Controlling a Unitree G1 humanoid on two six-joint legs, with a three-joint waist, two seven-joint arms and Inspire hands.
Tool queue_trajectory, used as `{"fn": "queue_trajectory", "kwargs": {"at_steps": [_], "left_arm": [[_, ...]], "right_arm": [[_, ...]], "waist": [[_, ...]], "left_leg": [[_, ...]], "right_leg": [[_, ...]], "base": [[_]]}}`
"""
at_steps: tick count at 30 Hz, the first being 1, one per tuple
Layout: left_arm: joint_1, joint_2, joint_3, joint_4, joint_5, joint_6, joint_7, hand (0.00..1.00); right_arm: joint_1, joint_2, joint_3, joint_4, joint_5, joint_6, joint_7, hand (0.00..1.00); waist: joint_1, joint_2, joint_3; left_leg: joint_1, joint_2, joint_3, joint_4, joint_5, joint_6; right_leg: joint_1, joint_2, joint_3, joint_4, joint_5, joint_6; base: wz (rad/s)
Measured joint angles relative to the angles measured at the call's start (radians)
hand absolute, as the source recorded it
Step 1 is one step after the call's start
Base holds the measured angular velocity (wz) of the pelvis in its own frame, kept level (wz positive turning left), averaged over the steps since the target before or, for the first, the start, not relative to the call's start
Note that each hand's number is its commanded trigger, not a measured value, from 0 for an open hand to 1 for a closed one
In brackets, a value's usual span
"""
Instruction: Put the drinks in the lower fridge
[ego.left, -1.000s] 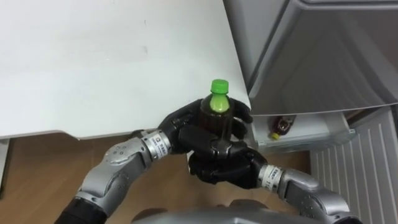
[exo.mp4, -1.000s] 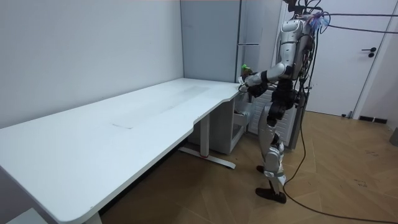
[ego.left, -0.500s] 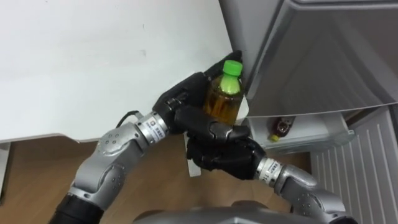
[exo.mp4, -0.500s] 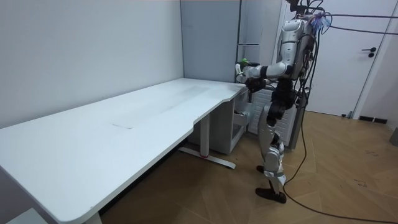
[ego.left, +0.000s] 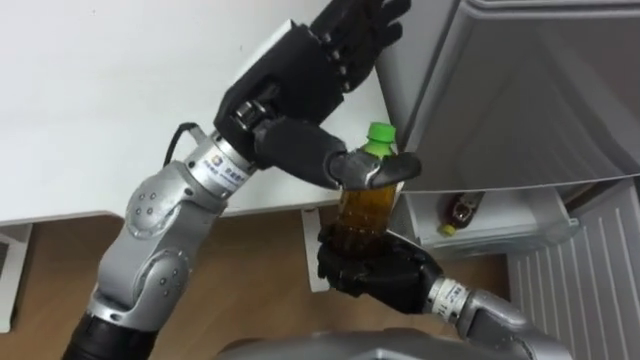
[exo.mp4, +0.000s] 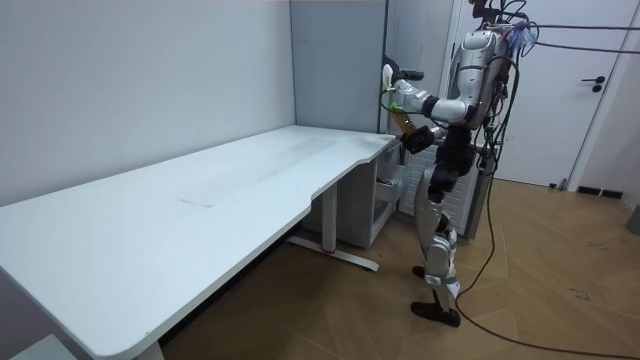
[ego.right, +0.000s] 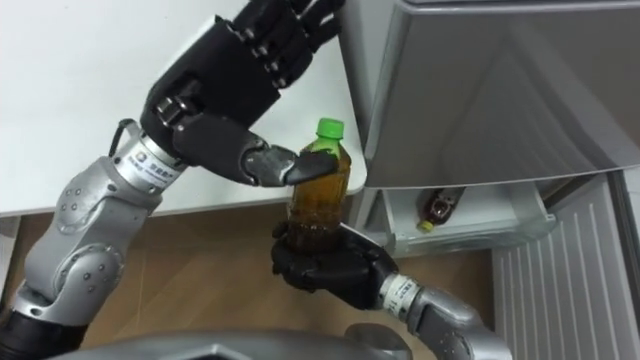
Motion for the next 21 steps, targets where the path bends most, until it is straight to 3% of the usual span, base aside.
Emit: {"fn": "queue_trajectory", "kwargs": {"at_steps": [2,6,9,12,15,19,21], "left_arm": [[0.0,0.003,0.035,-0.029,-0.01,-0.021,0.002,0.0],[0.0,-0.001,0.124,-0.089,-0.009,-0.027,0.014,0.0],[0.0,-0.003,0.191,-0.144,-0.009,-0.075,0.064,0.0],[0.002,-0.009,0.276,-0.163,0.011,-0.099,0.156,0.0],[0.032,-0.034,0.398,-0.184,0.093,-0.133,0.276,0.0],[0.103,-0.049,0.576,-0.187,0.271,-0.198,0.505,0.0],[0.137,-0.049,0.641,-0.187,0.341,-0.207,0.617,0.0]], "right_arm": [[0.011,0.001,-0.021,0.0,0.0,0.0,0.0,1.0],[0.046,0.004,-0.058,-0.003,0.0,-0.001,0.0,1.0],[0.06,0.002,-0.091,-0.003,-0.003,-0.001,-0.001,1.0],[0.088,0.011,-0.15,-0.027,-0.065,-0.003,-0.011,1.0],[0.133,0.017,-0.207,-0.037,-0.088,-0.01,-0.009,1.0],[0.187,0.04,-0.322,-0.038,-0.161,-0.01,-0.012,1.0],[0.199,0.041,-0.355,-0.038,-0.186,-0.012,-0.015,1.0]], "waist": [[0.003,0.0,-0.0001],[0.03,0.002,-0.0009],[0.055,0.008,0.0003],[0.077,0.026,0.0048],[0.097,0.045,-0.0086],[0.124,0.051,-0.0135],[0.139,0.05,-0.0124]], "left_leg": [[0.005,-0.001,0.0,-0.002,0.0,0.0],[0.011,0.0,0.001,-0.006,0.0,0.0],[0.016,0.0,0.0,-0.005,0.0,0.0],[0.039,0.0,-0.005,-0.009,0.0,0.0],[0.049,-0.002,-0.013,-0.025,0.0,0.0],[0.053,-0.003,-0.033,-0.023,0.0,0.0],[0.062,-0.002,-0.036,-0.023,0.0,-0.001]], "right_leg": [[0.003,-0.001,-0.001,0.001,-0.002,0.001],[0.013,0.0,-0.001,-0.001,-0.001,0.001],[0.02,-0.001,-0.001,-0.004,-0.001,0.001],[0.047,-0.001,-0.009,-0.016,-0.002,0.003],[0.049,-0.001,-0.013,-0.018,-0.005,0.005],[0.064,-0.005,-0.032,-0.03,-0.011,0.005],[0.079,-0.003,-0.035,-0.035,-0.011,0.005]], "base": [[0.0],[0.0],[0.01],[0.07],[0.05],[0.15],[0.05]]}}
